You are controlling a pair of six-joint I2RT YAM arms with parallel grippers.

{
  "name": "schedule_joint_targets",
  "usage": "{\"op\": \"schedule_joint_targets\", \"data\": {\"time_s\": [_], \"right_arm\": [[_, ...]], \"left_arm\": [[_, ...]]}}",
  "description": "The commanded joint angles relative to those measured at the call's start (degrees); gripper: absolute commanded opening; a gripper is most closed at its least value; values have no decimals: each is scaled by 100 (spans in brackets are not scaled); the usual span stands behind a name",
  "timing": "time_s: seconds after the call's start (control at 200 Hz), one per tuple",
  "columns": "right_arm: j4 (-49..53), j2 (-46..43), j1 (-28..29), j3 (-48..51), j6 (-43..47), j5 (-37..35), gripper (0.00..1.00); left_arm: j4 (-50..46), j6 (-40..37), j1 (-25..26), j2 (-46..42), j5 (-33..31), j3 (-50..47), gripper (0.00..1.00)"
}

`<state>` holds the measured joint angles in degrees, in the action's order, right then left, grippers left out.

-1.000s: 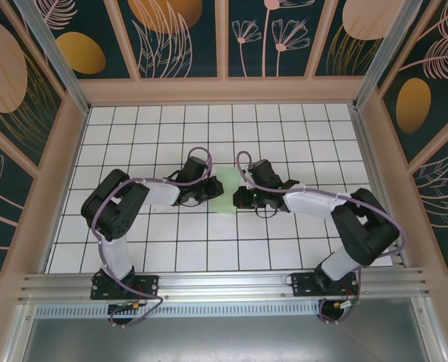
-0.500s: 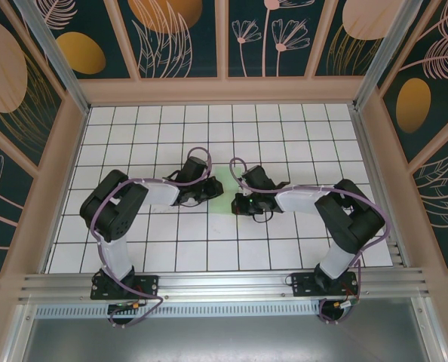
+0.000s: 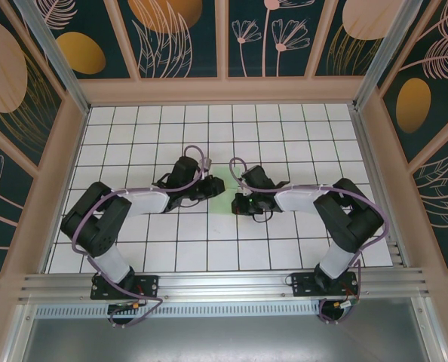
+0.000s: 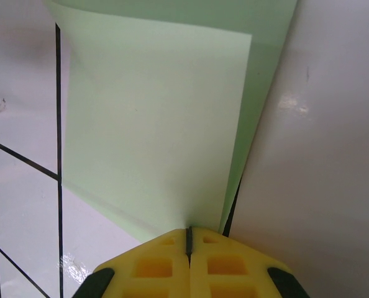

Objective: Fold a paper plane with a square sheet of paper (pick it up from the middle)
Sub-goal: First fold the triangle in half at the center of the table.

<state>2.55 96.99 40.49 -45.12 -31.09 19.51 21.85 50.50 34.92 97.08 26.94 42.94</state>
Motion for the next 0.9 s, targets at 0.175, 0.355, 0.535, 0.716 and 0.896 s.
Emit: {"op": "schedule_joint_targets", "data": {"time_s": [0.175,0.355,0.535,0.716,0.896], "right_arm": [[436,302,-2,-58,-121,-149,0],[473,338,3,-92,-108,-140,0],[508,349,3,-110,-99,-141,0],[601,372,12,-92,-33,-153,0],[814,389,29,-100,85,-250,0]], "left_arm": [[546,438,158,443,371,-171,7],[544,513,258,703,446,-32,3],[442,543,270,839,392,-5,3],[340,582,267,941,260,32,3],[116,591,270,1016,52,100,3]]}}
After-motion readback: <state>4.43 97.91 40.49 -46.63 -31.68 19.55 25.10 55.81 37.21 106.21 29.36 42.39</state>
